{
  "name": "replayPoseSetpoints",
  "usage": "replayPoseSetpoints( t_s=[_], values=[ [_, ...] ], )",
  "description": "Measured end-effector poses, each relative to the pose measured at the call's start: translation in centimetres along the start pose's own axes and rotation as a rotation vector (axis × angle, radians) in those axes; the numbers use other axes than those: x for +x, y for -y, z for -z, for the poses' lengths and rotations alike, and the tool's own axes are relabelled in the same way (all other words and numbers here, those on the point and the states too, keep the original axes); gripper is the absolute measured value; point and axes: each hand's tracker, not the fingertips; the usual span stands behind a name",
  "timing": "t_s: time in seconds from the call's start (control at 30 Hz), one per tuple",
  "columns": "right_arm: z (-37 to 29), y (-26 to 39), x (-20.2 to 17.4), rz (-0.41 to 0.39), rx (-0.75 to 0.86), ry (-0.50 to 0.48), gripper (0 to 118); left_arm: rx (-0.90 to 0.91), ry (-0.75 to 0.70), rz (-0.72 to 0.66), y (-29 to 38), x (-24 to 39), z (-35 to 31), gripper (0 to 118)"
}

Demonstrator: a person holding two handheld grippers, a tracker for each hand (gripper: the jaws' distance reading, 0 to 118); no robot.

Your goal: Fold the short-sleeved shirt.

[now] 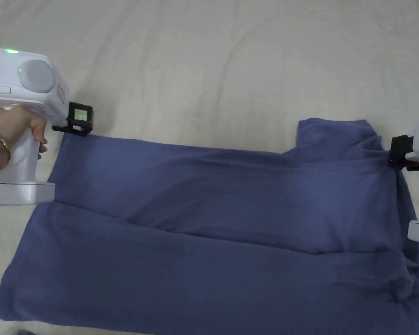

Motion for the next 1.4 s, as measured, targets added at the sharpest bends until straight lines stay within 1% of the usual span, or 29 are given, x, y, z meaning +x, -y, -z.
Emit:
replayPoseSetpoints(
  t_s=[0.1, 0.13, 0.17, 0.2, 0.27, 0.33, 0.37, 0.5, 0.57, 0.67, 0.77, 0.87, 0.93, 1.03, 1.17, 1.33, 1.4],
  values=[
    [0.2, 0.1, -0.2, -0.02, -0.005, 0.009, 2, -0.019, 0.03, -0.036, 0.0, 0.1, 1.0, 79],
    [0.3, 0.2, -0.3, -0.025, -0.007, 0.013, 2, -0.041, 0.036, -0.04, -0.1, 0.3, 1.3, 72],
    [0.3, 0.2, -0.4, -0.031, -0.01, 0.017, 2, -0.046, 0.032, -0.038, -0.2, 0.5, 1.6, 62],
    [0.4, 0.2, -0.4, -0.03, -0.011, 0.019, 2, -0.05, 0.032, -0.035, -0.1, 0.7, 1.8, 46],
    [0.6, 0.3, -0.5, -0.024, -0.012, 0.021, 2, -0.038, 0.074, -0.019, 0.1, 1.3, 1.7, 25],
    [0.6, 0.4, -0.7, -0.026, -0.015, 0.025, 2, -0.029, 0.058, 0.0, 0.1, 1.8, 1.8, 12],
    [0.7, 0.4, -0.7, -0.029, -0.017, 0.026, 2, -0.022, 0.07, 0.011, 0.2, 1.9, 1.8, 1],
    [0.5, 0.7, -0.8, -0.042, -0.018, 0.026, 2, -0.01, 0.055, 0.027, 0.3, 1.8, 1.0, 0],
    [0.0, 0.8, -0.6, -0.043, -0.013, 0.029, 1, 0.024, 0.051, -0.001, 0.3, 1.2, -0.3, 0],
    [-1.5, 0.9, 0.0, -0.021, 0.023, 0.028, 1, 0.131, 0.099, -0.052, 0.4, -0.4, -3.3, 0],
    [-3.9, 1.5, 0.6, 0.03, 0.067, -0.001, 2, 0.182, 0.132, -0.081, 1.2, -2.0, -6.1, 0],
    [-6.5, 2.7, 1.1, 0.03, 0.1, 0.005, 1, 0.243, 0.168, -0.099, 2.3, -3.5, -8.8, 0],
    [-8.3, 3.8, 1.6, 0.028, 0.123, 0.01, 2, 0.268, 0.177, -0.103, 3.5, -4.5, -10.7, 0],
    [-10.9, 5.8, 2.9, 0.074, 0.157, -0.012, 2, 0.29, 0.193, -0.106, 5.7, -5.6, -13.1, 0],
    [-13.4, 9.3, 4.1, 0.092, 0.175, -0.024, 1, 0.322, 0.212, -0.111, 9.3, -6.7, -15.8, 0],
    [-15.3, 14.4, 5.0, 0.109, 0.181, -0.039, 1, 0.335, 0.228, -0.119, 14.2, -7.8, -17.6, 0],
    [-15.5, 16.6, 5.5, 0.137, 0.169, -0.049, 2, 0.327, 0.233, -0.136, 16.6, -8.0, -17.7, 0]
  ],
)
